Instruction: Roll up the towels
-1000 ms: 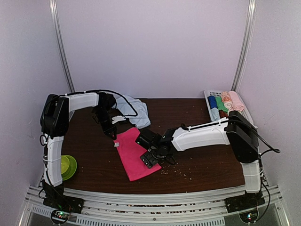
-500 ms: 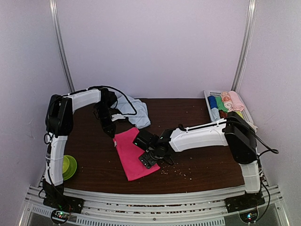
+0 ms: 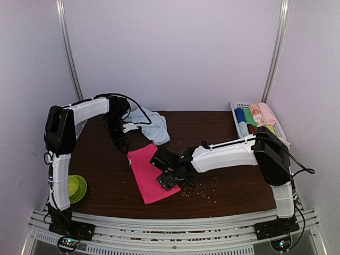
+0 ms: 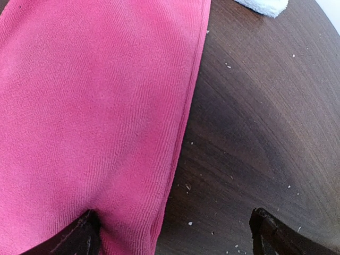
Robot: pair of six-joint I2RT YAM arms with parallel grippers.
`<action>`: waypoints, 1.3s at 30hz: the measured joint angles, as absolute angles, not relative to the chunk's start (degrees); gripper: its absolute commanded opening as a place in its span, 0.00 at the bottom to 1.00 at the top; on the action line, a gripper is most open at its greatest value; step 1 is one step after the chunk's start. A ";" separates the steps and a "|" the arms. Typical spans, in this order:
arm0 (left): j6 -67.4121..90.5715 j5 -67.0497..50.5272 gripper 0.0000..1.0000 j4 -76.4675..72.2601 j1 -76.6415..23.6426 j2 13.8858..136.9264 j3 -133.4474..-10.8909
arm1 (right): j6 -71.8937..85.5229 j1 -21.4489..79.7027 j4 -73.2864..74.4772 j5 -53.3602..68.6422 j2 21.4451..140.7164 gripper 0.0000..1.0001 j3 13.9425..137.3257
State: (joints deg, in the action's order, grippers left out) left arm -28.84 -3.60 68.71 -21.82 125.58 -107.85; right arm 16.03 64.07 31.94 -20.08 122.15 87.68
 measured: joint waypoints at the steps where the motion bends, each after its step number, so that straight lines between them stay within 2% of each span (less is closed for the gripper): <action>1: -28.42 -3.55 0.89 67.94 -21.98 124.46 -106.63 | 16.38 64.25 31.92 -20.29 122.04 1.00 87.31; 14: -25.06 -0.23 0.89 56.25 -23.35 119.83 -91.29 | 20.01 70.46 32.67 -20.95 117.73 0.99 82.15; 19: -24.05 1.13 0.91 52.58 -24.99 119.48 -89.21 | 21.52 67.53 33.01 -22.46 112.29 0.99 77.78; 26: -22.94 2.52 0.91 49.36 -29.08 119.57 -88.58 | 22.26 62.06 30.39 -24.10 105.06 1.00 73.95; 32: -21.15 5.45 0.92 48.82 -30.33 122.87 -93.27 | 21.28 61.45 28.64 -24.03 104.36 0.99 72.79; 36: -19.94 9.39 0.98 45.52 -30.00 123.76 -95.13 | 17.67 61.34 26.00 -23.29 104.36 0.99 71.53; 39: -19.53 11.38 0.98 43.35 -28.75 123.42 -95.13 | 13.65 61.36 23.51 -21.82 104.33 1.00 69.32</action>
State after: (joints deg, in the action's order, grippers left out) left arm -19.53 11.38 43.35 -28.75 123.42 -95.13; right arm 13.65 61.36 23.51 -21.82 104.33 69.32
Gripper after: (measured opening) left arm 0.974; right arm 0.994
